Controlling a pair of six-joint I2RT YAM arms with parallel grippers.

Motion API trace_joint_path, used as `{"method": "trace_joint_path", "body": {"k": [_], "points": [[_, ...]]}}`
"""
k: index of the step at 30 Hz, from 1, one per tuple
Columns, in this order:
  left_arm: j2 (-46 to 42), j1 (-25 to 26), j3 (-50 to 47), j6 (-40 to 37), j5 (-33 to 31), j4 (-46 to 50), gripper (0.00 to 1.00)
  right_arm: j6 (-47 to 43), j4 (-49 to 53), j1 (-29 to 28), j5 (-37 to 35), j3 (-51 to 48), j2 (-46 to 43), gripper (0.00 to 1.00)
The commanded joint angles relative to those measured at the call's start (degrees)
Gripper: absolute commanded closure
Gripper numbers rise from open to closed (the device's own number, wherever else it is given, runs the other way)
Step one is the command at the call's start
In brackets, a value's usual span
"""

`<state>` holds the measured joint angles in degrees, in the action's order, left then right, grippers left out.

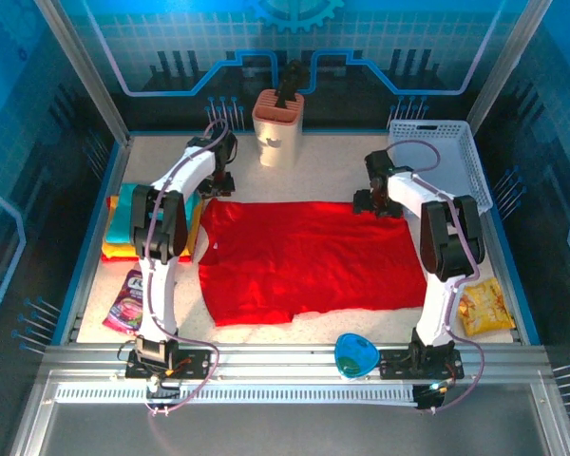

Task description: Fold and stack the t-shirts

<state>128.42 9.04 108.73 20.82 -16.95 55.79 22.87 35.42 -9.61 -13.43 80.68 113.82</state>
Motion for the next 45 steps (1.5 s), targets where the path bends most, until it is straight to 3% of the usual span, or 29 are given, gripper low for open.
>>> {"method": "trace_joint_path", "body": {"k": [1,11,17,23,29,40,45], "points": [[2.2,-0.3,2.0,-1.0,-0.7,2.7,0.65,0.9,2.7,2.0,-2.7,2.1,0.8,0.13],[2.3,-0.3,0.1,-1.6,-1.7,2.2,0.7,1.7,2.1,5.2,-1.0,2.9,0.5,0.13],[2.9,-0.3,1.0,-2.1,-2.8,2.6,0.73,0.2,0.7,2.4,1.0,1.2,-2.8,0.12],[3.5,-0.4,1.0,-2.4,-3.7,2.8,0.84,0.0,0.4,1.4,4.0,-2.3,-4.5,0.13],[3.6,-1.0,0.2,-1.6,-2.4,1.8,1.0,0.0,1.2,1.7,3.3,-0.7,0.4,0.15],[-9.0,-7.5,-15.6,5.3,16.2,-15.9,1.0,4.5,3.1,4.6,1.1,1.1,2.9,0.19],[-10.1,-9.8,-17.9,7.1,19.2,-18.5,1.0,5.4,2.8,6.3,1.7,0.9,2.7,0.2]]}}
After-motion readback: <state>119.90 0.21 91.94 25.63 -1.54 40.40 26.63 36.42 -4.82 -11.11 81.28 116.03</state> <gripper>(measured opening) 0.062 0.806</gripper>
